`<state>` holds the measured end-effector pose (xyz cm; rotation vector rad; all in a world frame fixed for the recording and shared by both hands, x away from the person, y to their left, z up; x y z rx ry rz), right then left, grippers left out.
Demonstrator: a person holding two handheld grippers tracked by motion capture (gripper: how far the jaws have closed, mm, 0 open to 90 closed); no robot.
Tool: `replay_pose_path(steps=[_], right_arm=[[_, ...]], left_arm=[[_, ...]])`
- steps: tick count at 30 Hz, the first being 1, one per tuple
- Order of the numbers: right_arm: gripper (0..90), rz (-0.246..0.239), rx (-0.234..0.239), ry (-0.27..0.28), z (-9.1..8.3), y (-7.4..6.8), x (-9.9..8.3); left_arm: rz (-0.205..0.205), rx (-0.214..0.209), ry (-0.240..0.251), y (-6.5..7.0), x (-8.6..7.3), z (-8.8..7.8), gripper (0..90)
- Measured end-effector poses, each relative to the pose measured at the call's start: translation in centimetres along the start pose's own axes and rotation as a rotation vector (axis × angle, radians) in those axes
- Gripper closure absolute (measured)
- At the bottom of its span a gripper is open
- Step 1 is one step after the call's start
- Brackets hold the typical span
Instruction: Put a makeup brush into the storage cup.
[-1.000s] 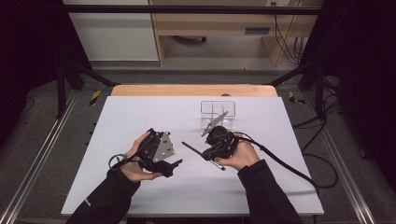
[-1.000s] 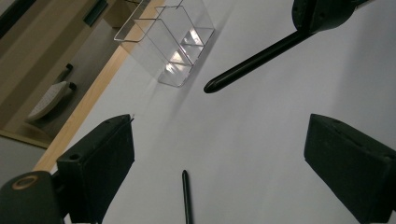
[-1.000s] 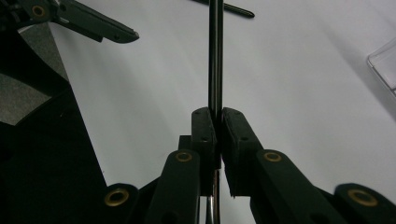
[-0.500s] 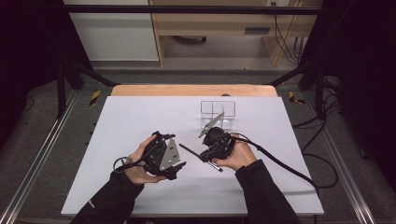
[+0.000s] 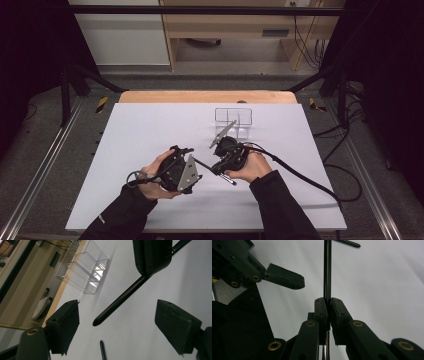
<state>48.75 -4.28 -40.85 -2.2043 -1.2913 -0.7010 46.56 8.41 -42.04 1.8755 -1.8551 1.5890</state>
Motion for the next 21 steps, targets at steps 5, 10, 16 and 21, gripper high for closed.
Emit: replay_pose_path(steps=[5,10,16,21], right_arm=[[84.0,0.001,0.009,-0.01,0.3,-0.1,0.1],[84.0,0.002,0.016,-0.019,0.3,-0.2,0.0],[84.0,0.002,0.027,-0.03,0.2,-0.3,0.0],[84.0,0.001,0.032,-0.037,0.2,-0.5,-0.1]], left_arm=[[0.045,0.001,-0.008,0.4,0.0,0.2,23.2],[0.106,0.009,-0.015,0.7,0.1,0.3,28.4],[0.18,0.01,-0.012,1.2,0.3,0.5,35.5],[0.22,0.007,-0.014,1.7,0.5,0.7,39.1]])
Point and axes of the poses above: each handheld gripper's, and its own axes: z roughly forward along the jaws, x roughly out of its top, y roughly to its right, the point moved 6 cm from there along z, roughly forward along the jaws, and after that the axes turned 11 degrees about y, right-handed, at the moved point
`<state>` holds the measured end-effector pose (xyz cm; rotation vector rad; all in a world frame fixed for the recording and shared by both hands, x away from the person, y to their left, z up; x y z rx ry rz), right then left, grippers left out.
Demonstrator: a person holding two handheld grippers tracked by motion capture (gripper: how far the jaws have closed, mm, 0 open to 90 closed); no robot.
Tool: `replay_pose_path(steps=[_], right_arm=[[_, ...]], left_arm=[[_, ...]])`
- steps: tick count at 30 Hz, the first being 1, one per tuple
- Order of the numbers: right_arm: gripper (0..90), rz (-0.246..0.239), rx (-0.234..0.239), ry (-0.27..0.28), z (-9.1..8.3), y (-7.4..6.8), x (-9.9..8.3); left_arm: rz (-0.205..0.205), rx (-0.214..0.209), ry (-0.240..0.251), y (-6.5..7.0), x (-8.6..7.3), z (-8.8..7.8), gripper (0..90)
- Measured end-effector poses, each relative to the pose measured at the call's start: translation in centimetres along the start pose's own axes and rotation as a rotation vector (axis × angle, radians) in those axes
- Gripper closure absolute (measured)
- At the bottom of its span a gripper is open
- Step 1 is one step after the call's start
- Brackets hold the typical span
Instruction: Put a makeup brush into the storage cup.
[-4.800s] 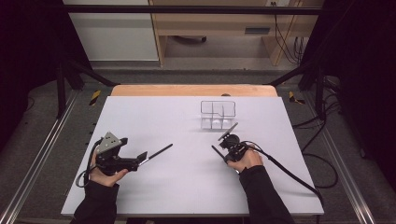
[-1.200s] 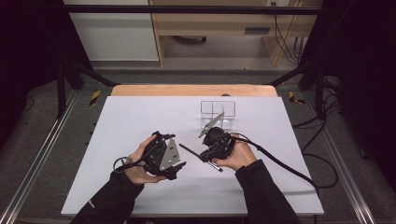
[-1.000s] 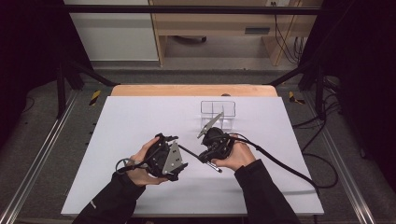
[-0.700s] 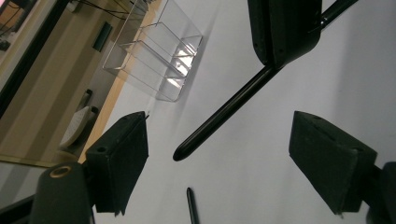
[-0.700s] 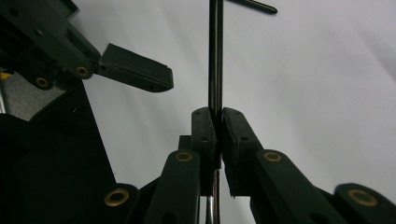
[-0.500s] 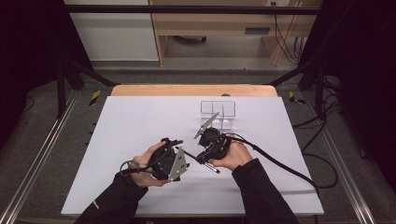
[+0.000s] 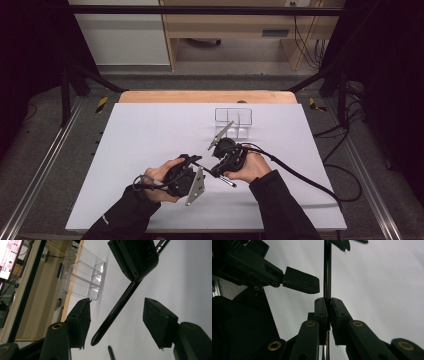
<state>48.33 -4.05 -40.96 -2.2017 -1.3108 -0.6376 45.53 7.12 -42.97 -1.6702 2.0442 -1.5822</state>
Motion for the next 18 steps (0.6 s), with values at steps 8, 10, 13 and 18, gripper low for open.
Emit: replay_pose_path(steps=[8,10,13,18], right_arm=[[84.0,0.004,0.003,-0.012,0.09,-0.04,-0.07],[84.0,0.004,0.003,-0.014,0.12,-0.04,-0.06],[84.0,0.001,0.005,-0.018,0.14,-0.07,-0.03],[84.1,0.0,0.013,-0.026,0.17,-0.32,0.05]], left_arm=[[0.039,-0.012,-0.003,0.36,0.06,0.21,48.8],[0.047,-0.016,-0.009,0.44,0.02,0.25,50.8],[0.054,-0.022,-0.009,0.57,0.03,0.29,54.1],[0.073,-0.029,-0.006,0.76,0.09,0.22,60.8]])
Point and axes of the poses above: each handheld gripper's, and its own axes: z roughly forward along the jaws, x roughly out of its top, y roughly to its right, the point moved 6 cm from there along z, roughly forward along the jaws, and after that the axes turned 11 degrees about y, right-handed, at the moved point
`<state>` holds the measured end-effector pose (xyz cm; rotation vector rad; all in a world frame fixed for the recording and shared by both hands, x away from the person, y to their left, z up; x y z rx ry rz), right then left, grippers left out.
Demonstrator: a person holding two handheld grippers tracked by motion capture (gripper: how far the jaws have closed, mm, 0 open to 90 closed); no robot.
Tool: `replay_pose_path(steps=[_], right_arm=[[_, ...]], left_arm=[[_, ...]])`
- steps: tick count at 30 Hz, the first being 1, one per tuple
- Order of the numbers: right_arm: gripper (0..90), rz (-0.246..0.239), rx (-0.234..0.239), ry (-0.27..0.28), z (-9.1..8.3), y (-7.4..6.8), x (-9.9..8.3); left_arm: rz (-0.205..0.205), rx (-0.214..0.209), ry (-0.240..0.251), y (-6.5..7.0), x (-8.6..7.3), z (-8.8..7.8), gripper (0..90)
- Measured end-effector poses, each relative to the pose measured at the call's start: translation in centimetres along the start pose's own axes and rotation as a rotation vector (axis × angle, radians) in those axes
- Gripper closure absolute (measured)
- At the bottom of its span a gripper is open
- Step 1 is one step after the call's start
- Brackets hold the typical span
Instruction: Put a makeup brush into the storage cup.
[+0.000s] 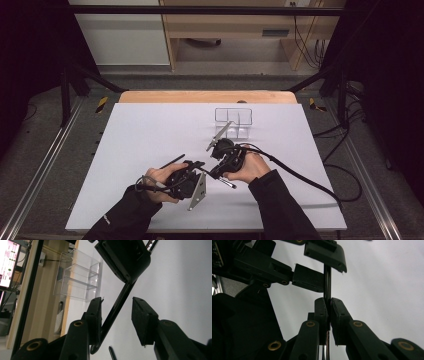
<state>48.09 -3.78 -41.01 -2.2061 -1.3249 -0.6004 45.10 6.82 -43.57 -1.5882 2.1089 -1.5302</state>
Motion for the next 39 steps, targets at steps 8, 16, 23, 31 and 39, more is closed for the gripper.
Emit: replay_pose_path(steps=[8,16,23,31,39], right_arm=[[84.1,-0.004,0.011,-0.02,0.3,-0.2,-0.1],[84.1,-0.016,0.017,-0.03,0.3,-0.3,-0.2],[84.0,-0.02,0.022,-0.03,0.1,-0.4,-0.2],[83.6,-0.035,0.025,-0.035,0.2,-0.5,-0.3],[72.2,-0.035,-0.007,0.026,-0.3,-0.2,0.1]], left_arm=[[0.043,-0.019,-0.01,0.4,0.0,0.0,71.6],[0.078,-0.041,-0.013,0.7,0.0,0.0,77.4],[0.106,-0.063,-0.017,1.0,0.1,0.0,81.0],[0.125,-0.083,-0.022,1.3,0.1,0.1,83.1],[0.097,-0.083,-0.028,1.1,-0.2,-0.2,83.3]])
Point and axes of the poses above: each handheld gripper's, and its own axes: z roughly forward along the jaws, x roughly out of its top, y roughly to its right, the point moved 6 cm from there along z, roughly forward along the jaws, and after that the axes turned 11 degrees about y, right-handed, at the moved point
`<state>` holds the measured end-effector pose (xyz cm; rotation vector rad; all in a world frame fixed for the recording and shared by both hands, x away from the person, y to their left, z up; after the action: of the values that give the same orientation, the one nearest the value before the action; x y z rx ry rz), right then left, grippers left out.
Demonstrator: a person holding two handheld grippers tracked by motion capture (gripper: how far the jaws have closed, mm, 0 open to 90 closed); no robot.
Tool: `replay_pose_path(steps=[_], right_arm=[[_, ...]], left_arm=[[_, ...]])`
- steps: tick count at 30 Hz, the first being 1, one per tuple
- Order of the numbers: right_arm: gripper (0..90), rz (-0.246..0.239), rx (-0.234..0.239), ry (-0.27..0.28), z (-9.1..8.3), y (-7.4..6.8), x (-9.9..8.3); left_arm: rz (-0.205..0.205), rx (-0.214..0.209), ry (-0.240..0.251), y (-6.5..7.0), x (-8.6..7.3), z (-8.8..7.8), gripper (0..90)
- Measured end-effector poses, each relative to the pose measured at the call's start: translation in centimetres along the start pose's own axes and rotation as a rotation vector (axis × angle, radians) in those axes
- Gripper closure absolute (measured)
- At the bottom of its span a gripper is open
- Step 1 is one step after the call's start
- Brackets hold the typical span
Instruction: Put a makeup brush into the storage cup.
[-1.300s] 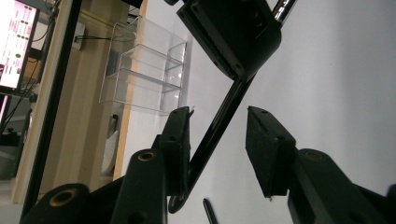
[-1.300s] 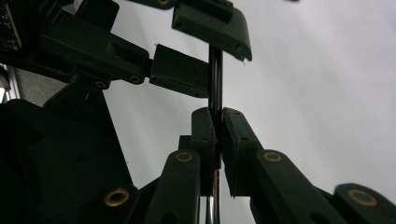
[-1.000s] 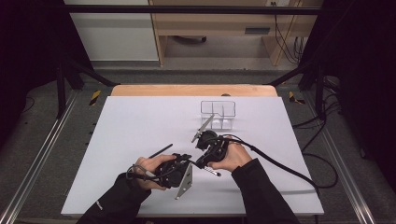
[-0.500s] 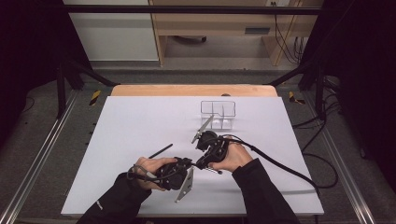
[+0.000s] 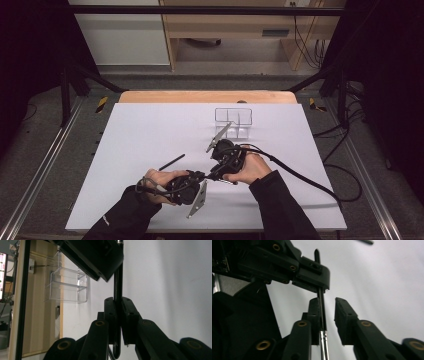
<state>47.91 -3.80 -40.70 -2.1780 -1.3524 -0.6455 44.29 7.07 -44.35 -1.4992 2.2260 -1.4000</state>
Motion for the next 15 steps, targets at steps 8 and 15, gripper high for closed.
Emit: replay_pose_path(steps=[8,15], right_arm=[[54.9,-0.018,-0.105,0.134,-1.9,0.8,0.9],[47.4,0.0,-0.162,0.221,-3.0,1.5,1.4]], left_arm=[[-0.099,0.015,-0.009,-0.4,-1.1,-0.3,83.2],[-0.188,0.018,-0.017,-0.6,-2.1,-0.7,83.2]])
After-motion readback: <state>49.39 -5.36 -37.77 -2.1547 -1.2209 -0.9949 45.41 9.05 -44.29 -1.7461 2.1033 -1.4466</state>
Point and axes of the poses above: each handheld gripper's, and its own axes: z roughly forward along the jaws, x roughly out of its top, y roughly to its right, the point moved 6 cm from there along z, roughly forward along the jaws, and after that the axes turned 11 degrees about y, right-handed, at the moved point
